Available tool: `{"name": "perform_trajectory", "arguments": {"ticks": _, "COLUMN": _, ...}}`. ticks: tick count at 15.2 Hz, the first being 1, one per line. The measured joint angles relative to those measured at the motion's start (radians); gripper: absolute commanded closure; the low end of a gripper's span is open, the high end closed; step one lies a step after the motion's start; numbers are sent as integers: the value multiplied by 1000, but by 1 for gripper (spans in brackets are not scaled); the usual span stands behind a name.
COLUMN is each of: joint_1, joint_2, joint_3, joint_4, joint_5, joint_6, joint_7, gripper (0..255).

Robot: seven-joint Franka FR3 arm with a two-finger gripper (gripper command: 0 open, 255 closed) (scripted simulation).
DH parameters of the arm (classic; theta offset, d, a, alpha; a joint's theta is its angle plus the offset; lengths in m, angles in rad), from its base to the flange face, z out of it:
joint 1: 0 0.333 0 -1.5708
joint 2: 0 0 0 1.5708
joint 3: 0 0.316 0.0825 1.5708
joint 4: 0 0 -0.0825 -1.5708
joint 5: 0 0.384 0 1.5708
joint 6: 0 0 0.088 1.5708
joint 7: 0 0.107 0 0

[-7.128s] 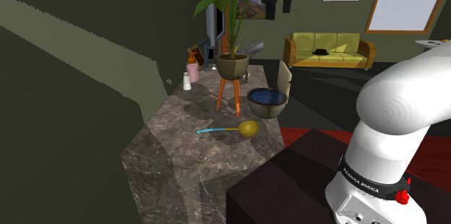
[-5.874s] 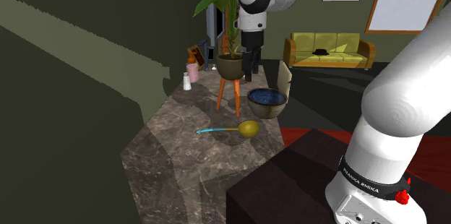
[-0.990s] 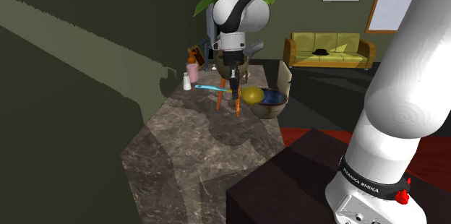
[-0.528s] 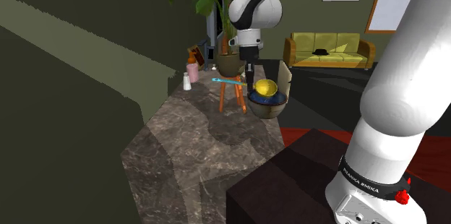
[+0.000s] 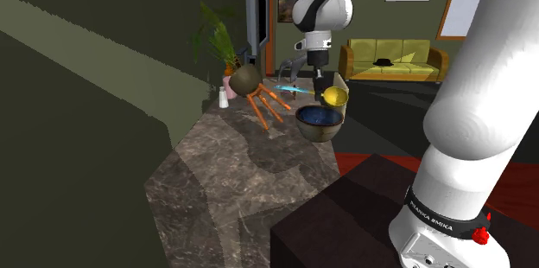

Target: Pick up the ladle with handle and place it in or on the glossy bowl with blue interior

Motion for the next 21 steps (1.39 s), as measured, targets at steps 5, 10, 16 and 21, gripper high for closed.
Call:
{"name": "perform_trajectory", "arguments": {"ticks": 5, "joint_1": -50, "joint_2": 67, "joint_3": -47, "joint_4": 70, "joint_5": 2, "joint_6": -6, "joint_7": -100, "gripper": 255}}
{"name": "perform_trajectory", "arguments": {"ticks": 10, "joint_1": -57, "joint_2": 111, "joint_3": -50, "joint_4": 51, "joint_5": 15, "joint_6": 54, "joint_7": -119, "gripper": 255}}
{"name": "perform_trajectory", "arguments": {"ticks": 16, "joint_1": -61, "joint_2": 165, "joint_3": -46, "joint_4": 29, "joint_5": 36, "joint_6": 128, "joint_7": -134, "gripper": 255}}
{"name": "perform_trajectory", "arguments": {"ticks": 21, "joint_1": -62, "joint_2": 188, "joint_3": -42, "joint_4": 25, "joint_5": 49, "joint_6": 166, "joint_7": -142, "gripper": 255}}
